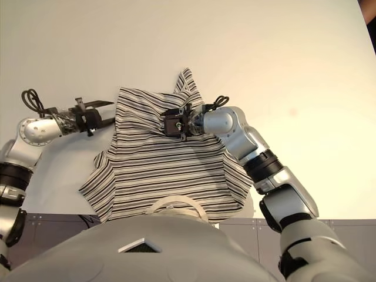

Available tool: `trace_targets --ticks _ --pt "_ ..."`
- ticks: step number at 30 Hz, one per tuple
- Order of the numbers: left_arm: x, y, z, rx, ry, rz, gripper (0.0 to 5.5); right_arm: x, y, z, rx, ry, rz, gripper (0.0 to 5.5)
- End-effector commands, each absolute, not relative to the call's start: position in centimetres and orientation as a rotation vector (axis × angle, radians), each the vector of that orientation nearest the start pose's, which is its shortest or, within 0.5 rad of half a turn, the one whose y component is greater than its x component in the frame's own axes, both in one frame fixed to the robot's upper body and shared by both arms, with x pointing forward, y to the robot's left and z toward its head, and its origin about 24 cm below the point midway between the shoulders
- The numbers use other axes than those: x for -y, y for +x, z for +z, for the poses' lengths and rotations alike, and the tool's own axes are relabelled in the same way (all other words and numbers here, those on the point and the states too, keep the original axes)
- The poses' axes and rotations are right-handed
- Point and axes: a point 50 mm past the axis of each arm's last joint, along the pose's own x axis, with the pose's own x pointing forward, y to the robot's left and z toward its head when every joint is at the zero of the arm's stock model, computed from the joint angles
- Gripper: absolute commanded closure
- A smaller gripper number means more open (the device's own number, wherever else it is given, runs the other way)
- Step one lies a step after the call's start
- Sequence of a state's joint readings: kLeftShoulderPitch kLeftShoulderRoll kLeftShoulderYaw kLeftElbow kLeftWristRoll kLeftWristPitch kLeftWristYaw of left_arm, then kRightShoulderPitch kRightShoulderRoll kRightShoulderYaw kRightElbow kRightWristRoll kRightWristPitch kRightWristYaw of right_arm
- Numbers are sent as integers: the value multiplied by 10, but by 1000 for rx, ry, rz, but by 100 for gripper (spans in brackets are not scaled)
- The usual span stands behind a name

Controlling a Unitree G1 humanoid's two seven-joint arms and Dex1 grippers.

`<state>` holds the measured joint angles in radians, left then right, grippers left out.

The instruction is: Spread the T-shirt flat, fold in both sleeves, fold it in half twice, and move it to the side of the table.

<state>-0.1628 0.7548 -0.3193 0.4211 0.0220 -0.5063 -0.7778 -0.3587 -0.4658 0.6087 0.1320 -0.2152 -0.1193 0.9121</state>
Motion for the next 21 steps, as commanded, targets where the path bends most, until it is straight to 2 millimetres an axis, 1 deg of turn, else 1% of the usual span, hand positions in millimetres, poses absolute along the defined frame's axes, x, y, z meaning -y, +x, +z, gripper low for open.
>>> trace_targets --ticks 1,2,3,5,7,8,9,10,11,13,14,15,16,17,18,19,21 --pt "-222 226 26 -255 620 -1116 342 111 239 35 -215 -906 1530 311" --pt "-225 223 29 -264 628 -1114 342 116 248 46 -179 -898 1469 311" --pt "-228 226 40 -244 631 -1074 342 119 260 61 -129 -863 1376 311" --pt "-231 237 63 -182 626 -998 342 124 278 84 -61 -784 1248 311" --pt "-220 249 83 -94 596 -965 342 124 294 97 -39 -692 1160 311" --pt "-208 255 88 -53 572 -976 342 126 303 97 -53 -670 1119 311" --pt "-195 260 90 -25 547 -992 342 127 311 92 -86 -659 1080 311" --pt "-181 262 83 -32 534 -1030 342 127 317 79 -139 -682 1058 311" --pt "-167 261 69 -65 544 -1085 342 126 322 59 -213 -711 1035 311" --pt "-147 254 42 -143 552 -1187 342 128 324 26 -320 -775 976 311" --pt "-143 248 31 -188 568 -1234 342 132 325 16 -358 -799 930 311" --pt "-144 236 18 -250 603 -1285 342 139 325 8 -388 -826 890 311" --pt "-154 218 3 -334 654 -1335 342 149 323 2 -411 -855 862 311" --pt "-164 200 -7 -403 684 -1372 342 156 322 -1 -423 -874 840 311" --pt "-175 181 -12 -462 688 -1403 342 163 321 -3 -429 -889 822 311" --pt "-184 161 -11 -508 654 -1421 342 169 321 -4 -432 -889 788 311" --pt "-195 127 -3 -581 577 -1442 342 180 324 -5 -440 -857 684 311"
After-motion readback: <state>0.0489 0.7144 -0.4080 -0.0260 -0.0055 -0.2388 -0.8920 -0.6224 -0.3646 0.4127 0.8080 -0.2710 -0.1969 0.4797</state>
